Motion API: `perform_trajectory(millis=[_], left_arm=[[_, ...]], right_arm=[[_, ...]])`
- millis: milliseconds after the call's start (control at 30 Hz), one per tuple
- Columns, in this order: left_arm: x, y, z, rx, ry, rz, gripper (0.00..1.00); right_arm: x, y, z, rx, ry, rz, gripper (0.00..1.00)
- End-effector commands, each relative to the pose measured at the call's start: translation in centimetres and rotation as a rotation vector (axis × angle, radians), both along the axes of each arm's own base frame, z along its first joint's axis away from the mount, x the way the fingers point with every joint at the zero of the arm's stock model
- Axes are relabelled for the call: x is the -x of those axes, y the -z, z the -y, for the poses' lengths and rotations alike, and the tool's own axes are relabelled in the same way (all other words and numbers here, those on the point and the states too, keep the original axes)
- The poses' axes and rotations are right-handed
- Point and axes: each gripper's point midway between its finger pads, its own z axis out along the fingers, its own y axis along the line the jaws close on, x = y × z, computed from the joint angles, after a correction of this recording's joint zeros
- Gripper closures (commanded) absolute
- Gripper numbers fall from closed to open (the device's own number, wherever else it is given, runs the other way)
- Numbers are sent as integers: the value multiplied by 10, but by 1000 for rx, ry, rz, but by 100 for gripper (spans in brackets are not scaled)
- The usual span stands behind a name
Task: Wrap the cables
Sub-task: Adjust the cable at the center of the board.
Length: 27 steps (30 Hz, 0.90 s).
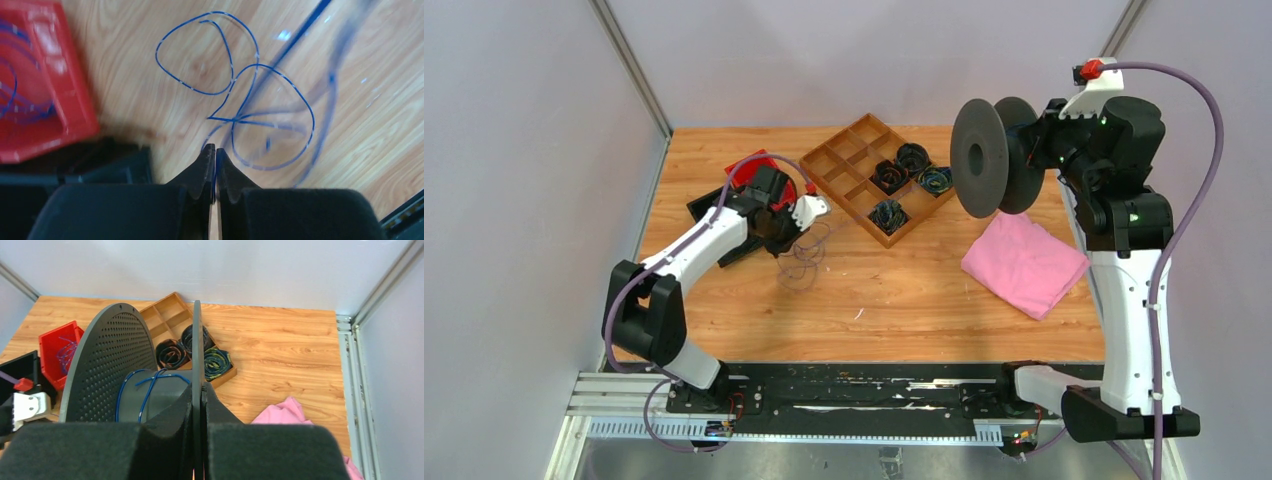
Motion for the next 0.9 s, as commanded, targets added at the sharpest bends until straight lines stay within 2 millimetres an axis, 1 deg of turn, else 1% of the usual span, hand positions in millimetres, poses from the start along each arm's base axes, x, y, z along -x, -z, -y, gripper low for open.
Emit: perform_trajectory(millis=[0,67,167,233,300,333,400,467,533,600,667,767,800,867], left_arm=[[15,5,-52,-194,-82,-26,89],[21,5,-54,-192,-76,-39,87],[33,6,-50,-172,-30,-66,84],[39,7,-52,-183,3,-89,81],[46,7,-51,-183,49,-115,74],[51,6,-48,-167,79,-126,70],[58,-2,-37,-106,138,-131,61],[61,-12,-25,-34,182,-110,52],[62,-23,-15,23,212,-91,40],[59,-29,-11,43,220,-76,33],[54,-33,-10,37,219,-61,29],[48,-36,-10,28,222,-43,26],[47,-40,-7,46,229,-38,25],[44,-51,8,128,239,-17,24]], right_arm=[[2,-31,15,12,52,106,99],[0,-29,11,10,30,101,99],[-4,-23,7,16,7,88,100],[-6,-19,5,26,-10,81,99],[-7,-13,-1,31,-45,71,99],[-7,-10,-7,26,-80,64,99],[-6,-1,-15,18,-129,46,99],[-6,8,-22,13,-169,24,99],[-6,14,-27,12,-198,13,99],[-5,15,-31,9,-226,10,99],[-3,14,-36,3,-249,8,99],[-1,12,-41,-1,-275,6,99],[0,12,-42,-3,-280,5,99],[1,13,-46,-8,-295,2,99]])
